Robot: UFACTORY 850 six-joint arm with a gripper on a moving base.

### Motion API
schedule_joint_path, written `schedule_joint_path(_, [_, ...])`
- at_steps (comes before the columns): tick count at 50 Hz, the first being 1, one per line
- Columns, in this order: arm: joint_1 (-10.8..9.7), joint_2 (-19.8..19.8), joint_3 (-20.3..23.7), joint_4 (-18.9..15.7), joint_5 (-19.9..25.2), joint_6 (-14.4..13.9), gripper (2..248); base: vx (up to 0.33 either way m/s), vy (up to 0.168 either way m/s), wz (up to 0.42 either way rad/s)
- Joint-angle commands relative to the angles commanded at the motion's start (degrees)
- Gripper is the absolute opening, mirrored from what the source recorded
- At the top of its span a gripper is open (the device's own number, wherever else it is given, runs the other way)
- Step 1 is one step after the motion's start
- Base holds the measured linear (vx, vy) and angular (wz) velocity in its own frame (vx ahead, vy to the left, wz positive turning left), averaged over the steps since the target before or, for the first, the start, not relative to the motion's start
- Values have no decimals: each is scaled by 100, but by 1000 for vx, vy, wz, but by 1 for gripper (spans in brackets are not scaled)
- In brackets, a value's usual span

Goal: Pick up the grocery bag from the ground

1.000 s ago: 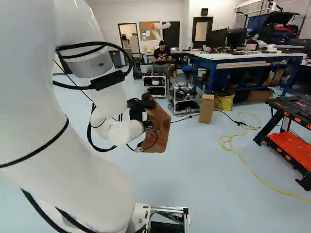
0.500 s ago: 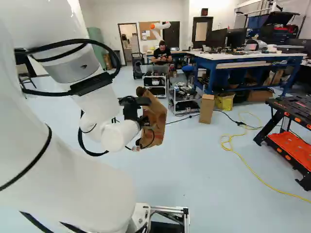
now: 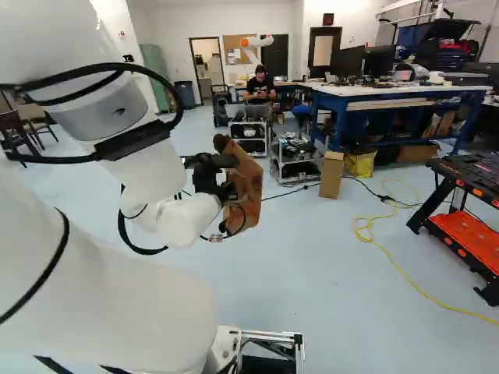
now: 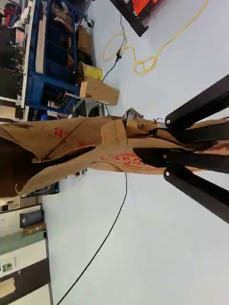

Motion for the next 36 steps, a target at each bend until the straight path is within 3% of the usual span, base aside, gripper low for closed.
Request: schedule_joint_path(36, [3,10,5,0,5,0,22,0,0,0])
